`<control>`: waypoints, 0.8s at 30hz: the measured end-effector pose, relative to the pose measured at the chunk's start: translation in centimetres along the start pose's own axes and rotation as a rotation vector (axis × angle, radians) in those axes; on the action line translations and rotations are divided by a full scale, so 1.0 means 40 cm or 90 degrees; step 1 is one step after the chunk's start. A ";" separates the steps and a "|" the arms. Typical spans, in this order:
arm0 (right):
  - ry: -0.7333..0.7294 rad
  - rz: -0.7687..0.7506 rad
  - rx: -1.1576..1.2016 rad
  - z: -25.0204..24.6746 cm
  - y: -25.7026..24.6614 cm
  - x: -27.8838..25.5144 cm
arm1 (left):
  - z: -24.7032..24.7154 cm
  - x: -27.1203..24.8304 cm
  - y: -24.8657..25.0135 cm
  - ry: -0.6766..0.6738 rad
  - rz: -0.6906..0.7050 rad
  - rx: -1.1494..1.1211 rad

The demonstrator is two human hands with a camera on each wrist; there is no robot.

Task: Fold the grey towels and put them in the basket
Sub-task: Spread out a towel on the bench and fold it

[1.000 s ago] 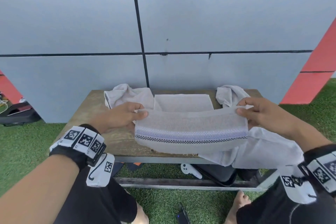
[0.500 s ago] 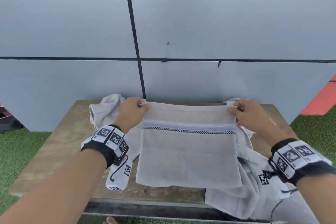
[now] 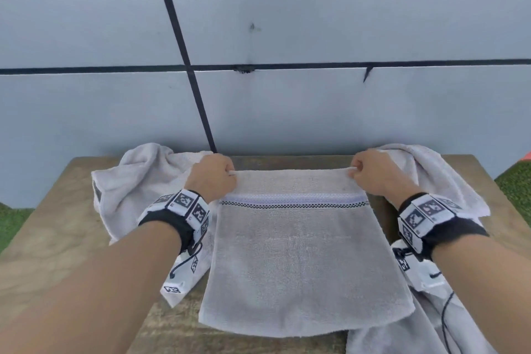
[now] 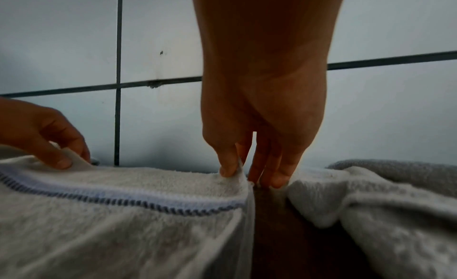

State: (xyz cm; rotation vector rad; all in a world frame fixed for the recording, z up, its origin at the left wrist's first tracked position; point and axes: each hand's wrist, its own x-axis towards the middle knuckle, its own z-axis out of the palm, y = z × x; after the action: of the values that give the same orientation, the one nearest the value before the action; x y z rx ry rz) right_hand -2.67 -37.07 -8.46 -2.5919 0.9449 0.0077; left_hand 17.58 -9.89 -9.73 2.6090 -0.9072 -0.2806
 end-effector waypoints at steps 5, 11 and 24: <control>-0.028 -0.058 0.010 0.032 -0.004 -0.004 | 0.022 0.003 0.008 -0.006 0.052 0.029; 0.004 -0.066 0.100 0.012 -0.017 -0.030 | 0.003 -0.025 0.041 -0.003 0.066 -0.082; 0.146 -0.115 0.351 -0.107 -0.034 -0.336 | -0.192 -0.274 0.041 0.063 0.018 -0.242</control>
State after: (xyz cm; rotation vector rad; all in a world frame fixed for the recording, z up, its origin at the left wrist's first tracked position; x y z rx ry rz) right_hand -12.74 -29.31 -2.24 -2.1727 0.6601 -0.5325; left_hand 10.50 -2.08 -1.31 2.2389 -0.7704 -0.2820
